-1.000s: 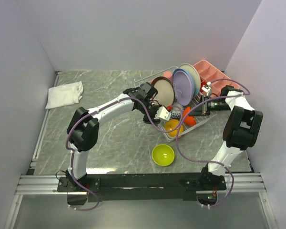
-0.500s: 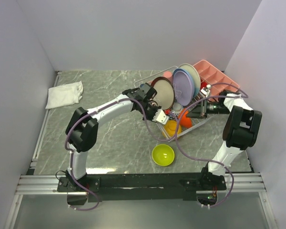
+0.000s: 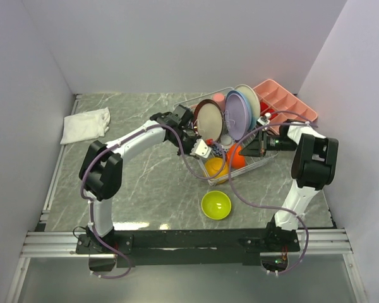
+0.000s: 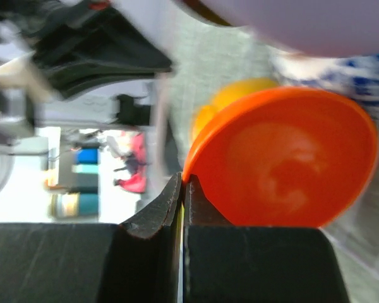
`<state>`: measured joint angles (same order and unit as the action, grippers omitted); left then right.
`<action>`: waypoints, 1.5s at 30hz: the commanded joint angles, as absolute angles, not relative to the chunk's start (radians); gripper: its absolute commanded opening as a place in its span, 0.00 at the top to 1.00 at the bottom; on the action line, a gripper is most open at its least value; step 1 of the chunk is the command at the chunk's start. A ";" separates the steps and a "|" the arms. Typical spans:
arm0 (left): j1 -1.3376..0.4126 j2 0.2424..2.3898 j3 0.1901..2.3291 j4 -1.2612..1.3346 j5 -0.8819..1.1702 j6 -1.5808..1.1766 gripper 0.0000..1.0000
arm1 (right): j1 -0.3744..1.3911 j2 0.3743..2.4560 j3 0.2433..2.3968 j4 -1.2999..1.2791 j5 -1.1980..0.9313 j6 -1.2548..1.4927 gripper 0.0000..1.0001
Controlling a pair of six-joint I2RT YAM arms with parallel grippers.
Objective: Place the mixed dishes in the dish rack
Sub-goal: Adjust the dish rack at the center of the board.
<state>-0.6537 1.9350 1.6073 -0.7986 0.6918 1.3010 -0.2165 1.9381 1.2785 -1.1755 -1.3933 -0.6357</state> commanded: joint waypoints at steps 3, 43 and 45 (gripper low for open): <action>-0.549 1.980 1.635 -0.782 0.420 1.146 0.99 | -0.229 1.764 1.163 -0.747 -0.973 -0.230 0.99; -0.661 1.882 1.571 -0.313 0.410 0.728 0.99 | -0.268 1.997 1.367 -1.293 -1.218 -0.649 1.00; -0.709 1.888 1.563 -0.176 0.323 0.660 0.99 | -0.268 1.994 1.370 -1.266 -1.200 -0.632 1.00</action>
